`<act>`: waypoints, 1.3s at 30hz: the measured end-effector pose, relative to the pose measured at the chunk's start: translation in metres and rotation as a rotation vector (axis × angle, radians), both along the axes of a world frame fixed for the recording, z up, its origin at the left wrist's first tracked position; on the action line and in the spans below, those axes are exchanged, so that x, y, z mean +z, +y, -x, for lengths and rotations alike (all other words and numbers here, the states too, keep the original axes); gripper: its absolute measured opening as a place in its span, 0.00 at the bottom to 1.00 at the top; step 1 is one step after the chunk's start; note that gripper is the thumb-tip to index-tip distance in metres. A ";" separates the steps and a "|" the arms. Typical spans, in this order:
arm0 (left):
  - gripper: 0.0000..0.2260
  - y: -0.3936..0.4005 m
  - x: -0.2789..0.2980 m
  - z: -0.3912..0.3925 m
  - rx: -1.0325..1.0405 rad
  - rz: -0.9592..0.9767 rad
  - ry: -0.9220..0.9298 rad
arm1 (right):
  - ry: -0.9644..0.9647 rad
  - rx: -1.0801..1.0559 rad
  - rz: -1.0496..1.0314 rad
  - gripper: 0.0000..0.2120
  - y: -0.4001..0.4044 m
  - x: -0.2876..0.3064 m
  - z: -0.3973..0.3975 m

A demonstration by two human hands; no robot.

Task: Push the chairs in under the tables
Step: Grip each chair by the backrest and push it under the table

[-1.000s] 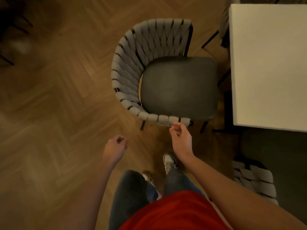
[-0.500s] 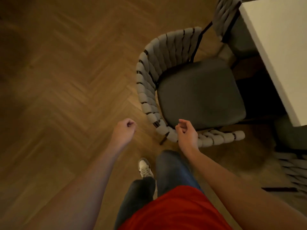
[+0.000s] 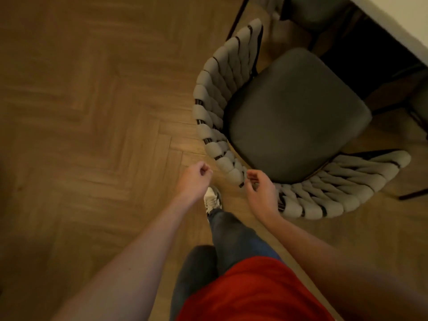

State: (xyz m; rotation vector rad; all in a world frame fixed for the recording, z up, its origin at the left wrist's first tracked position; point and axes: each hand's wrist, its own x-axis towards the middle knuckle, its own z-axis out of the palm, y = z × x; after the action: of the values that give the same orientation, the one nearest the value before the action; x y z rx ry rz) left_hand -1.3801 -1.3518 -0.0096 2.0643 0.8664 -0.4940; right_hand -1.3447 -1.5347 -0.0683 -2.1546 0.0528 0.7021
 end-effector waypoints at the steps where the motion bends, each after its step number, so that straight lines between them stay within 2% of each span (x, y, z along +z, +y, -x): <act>1: 0.05 0.011 0.002 -0.005 -0.057 -0.013 -0.007 | -0.001 -0.006 0.032 0.14 0.008 0.000 0.001; 4: 0.04 0.034 0.007 -0.021 -0.195 -0.012 -0.018 | 0.033 -0.065 0.048 0.13 0.026 0.006 -0.003; 7: 0.03 0.047 0.003 -0.042 -0.442 -0.077 -0.036 | 0.000 -0.074 0.088 0.13 0.040 0.013 -0.005; 12: 0.06 0.065 -0.023 -0.080 -1.014 -0.284 -0.365 | -0.085 -0.199 0.244 0.12 0.047 0.007 0.009; 14: 0.08 0.069 -0.033 -0.095 -1.227 -0.308 -0.436 | -0.131 -0.239 0.326 0.12 0.048 0.007 0.018; 17: 0.15 0.070 -0.044 -0.111 -1.507 -0.301 -0.413 | -0.183 -0.210 0.444 0.15 0.054 0.009 0.034; 20: 0.24 0.076 -0.052 -0.120 -1.711 -0.360 -0.339 | -0.210 -0.099 0.582 0.24 0.063 0.000 0.040; 22: 0.26 0.080 -0.056 -0.121 -1.764 -0.406 -0.364 | -0.197 -0.076 0.648 0.28 0.068 -0.006 0.040; 25: 0.23 0.082 -0.060 -0.121 -1.768 -0.470 -0.466 | -0.198 -0.068 0.690 0.32 0.071 -0.010 0.039; 35: 0.18 0.100 -0.073 -0.119 -1.732 -0.447 -0.513 | -0.200 -0.049 0.647 0.26 0.085 -0.016 0.038; 37: 0.19 0.098 -0.067 -0.118 -1.676 -0.399 -0.473 | -0.226 -0.107 0.610 0.28 0.086 -0.016 0.038; 39: 0.21 0.100 -0.059 -0.119 -1.511 -0.326 -0.477 | -0.279 -0.339 0.534 0.27 0.087 -0.012 0.037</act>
State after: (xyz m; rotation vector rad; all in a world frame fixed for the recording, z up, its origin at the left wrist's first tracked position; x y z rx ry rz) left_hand -1.2613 -1.2514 -0.0683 2.6551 -1.1075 -0.5560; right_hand -1.3815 -1.4474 -0.0803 -2.6391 0.4933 0.1944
